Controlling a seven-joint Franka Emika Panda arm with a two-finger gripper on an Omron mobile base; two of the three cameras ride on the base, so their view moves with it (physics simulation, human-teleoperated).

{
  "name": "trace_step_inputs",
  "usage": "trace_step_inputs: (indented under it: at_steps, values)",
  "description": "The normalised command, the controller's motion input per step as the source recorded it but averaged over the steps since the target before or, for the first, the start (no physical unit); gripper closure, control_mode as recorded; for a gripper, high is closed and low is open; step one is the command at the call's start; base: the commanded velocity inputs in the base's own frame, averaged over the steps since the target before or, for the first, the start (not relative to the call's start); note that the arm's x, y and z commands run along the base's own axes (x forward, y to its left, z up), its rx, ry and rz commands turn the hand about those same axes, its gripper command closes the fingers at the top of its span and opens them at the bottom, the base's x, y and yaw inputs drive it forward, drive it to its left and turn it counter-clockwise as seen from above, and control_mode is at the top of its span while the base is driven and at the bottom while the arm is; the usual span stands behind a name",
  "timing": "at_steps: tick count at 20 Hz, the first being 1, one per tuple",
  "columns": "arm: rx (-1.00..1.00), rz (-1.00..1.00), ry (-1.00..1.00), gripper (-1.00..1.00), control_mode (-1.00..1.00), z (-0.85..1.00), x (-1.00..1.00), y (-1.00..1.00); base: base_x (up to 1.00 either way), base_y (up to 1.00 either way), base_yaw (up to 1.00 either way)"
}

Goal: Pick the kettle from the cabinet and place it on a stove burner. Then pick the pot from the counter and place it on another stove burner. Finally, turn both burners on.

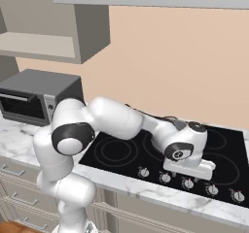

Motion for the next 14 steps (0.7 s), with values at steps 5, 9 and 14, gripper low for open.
trace_step_inputs:
  at_steps: [5,9,14]
  values:
    - [-0.01,-0.03,0.00,-1.00,-1.00,-0.07,0.01,0.00,0.00,0.00,0.00]
    - [0.00,-0.02,0.00,-1.00,-1.00,-0.01,0.07,0.00,0.00,0.00,0.00]
    - [-0.01,-0.03,0.00,-1.00,-1.00,-0.11,0.12,0.00,0.00,0.00,0.00]
